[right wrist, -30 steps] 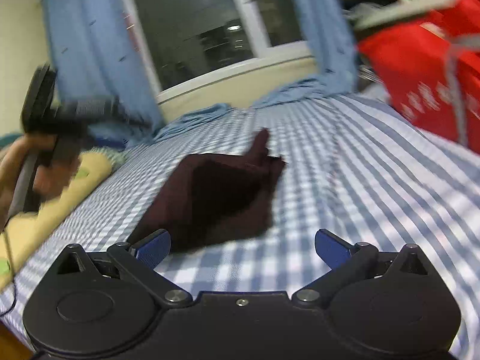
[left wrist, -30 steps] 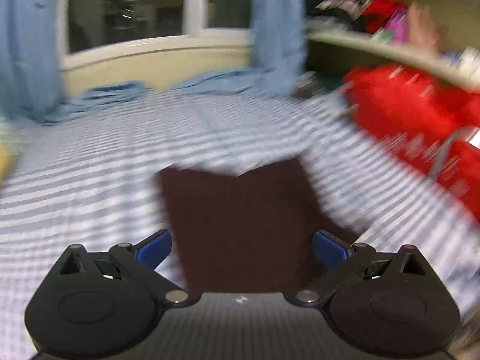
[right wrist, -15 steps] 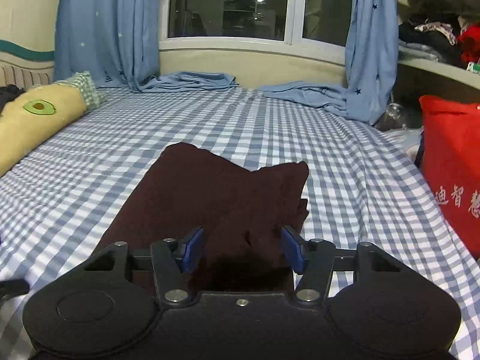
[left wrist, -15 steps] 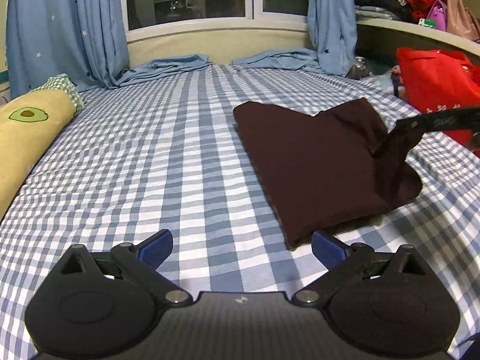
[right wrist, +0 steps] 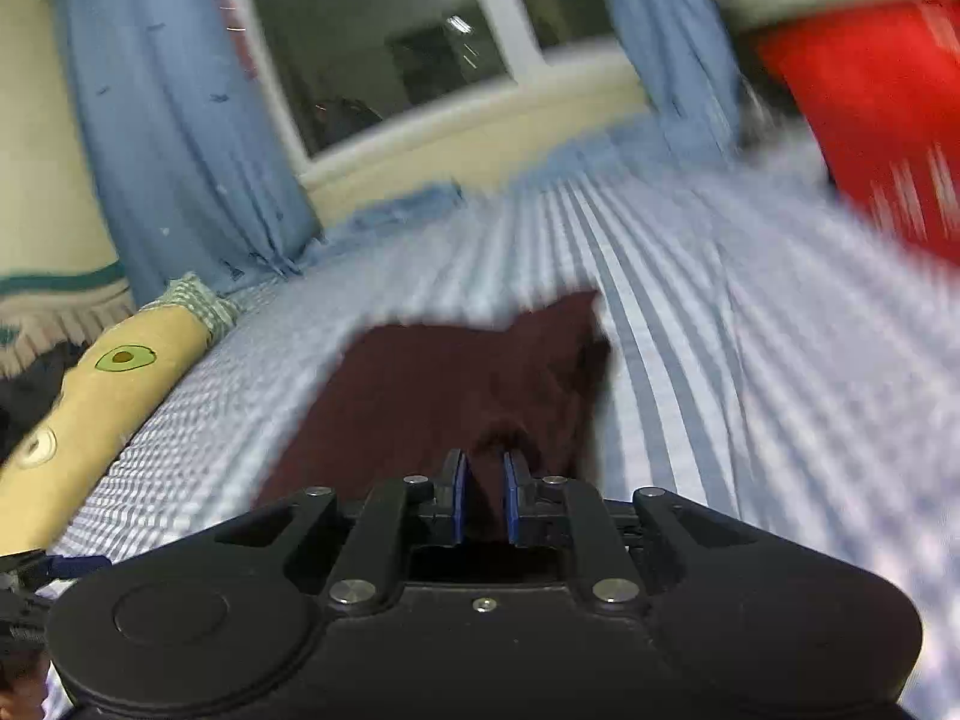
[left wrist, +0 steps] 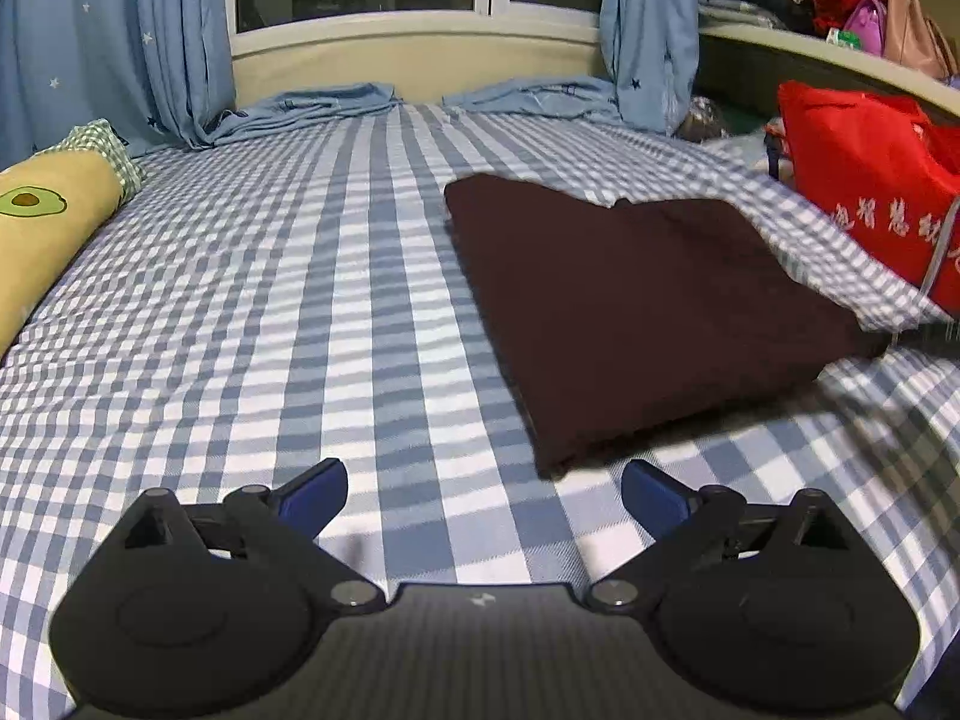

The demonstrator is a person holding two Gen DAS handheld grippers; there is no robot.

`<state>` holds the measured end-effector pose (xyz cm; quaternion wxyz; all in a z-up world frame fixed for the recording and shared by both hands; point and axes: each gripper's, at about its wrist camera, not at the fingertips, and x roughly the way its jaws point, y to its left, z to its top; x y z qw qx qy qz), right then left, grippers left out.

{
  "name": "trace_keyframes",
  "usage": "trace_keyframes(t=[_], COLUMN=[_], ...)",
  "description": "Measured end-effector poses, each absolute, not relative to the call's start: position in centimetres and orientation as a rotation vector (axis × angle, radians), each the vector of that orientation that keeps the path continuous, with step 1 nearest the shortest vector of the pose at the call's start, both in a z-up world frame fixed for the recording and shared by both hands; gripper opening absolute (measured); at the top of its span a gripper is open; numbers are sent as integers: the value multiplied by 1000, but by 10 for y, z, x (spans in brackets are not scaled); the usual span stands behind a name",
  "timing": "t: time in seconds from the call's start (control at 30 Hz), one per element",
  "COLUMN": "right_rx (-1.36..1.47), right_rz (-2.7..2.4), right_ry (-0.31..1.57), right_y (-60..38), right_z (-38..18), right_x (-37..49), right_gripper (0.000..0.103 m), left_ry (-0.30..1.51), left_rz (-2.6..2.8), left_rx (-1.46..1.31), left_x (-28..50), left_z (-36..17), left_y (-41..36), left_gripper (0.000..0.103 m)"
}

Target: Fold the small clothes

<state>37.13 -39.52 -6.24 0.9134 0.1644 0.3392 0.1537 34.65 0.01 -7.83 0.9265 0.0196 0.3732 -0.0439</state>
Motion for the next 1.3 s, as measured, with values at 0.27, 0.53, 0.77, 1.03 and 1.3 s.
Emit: trace_keyframes(t=[0.27,0.53,0.77,1.03,1.3], right_rx=[494,538,477,532,491], right_rz=[269,411,435,685,440], right_ry=[709,823,939,723,1043], right_y=[-453,-437,-402,-391,-402], right_z=[-81,-63,-105,-61,-134], right_x=[369,544,619,655,719], right_gripper=[60,84,28,7,56], left_ry=[795,759,746,729,755], left_rz=[-91,-108,-110,-87,-99], left_rx=[66,114,119,136,170], left_x=[353,349,356,378,387], left_z=[-86,-72,-64,-71,-80], left_y=[-10,-22,-17,-19,-29], left_gripper=[100,99,99,99,97])
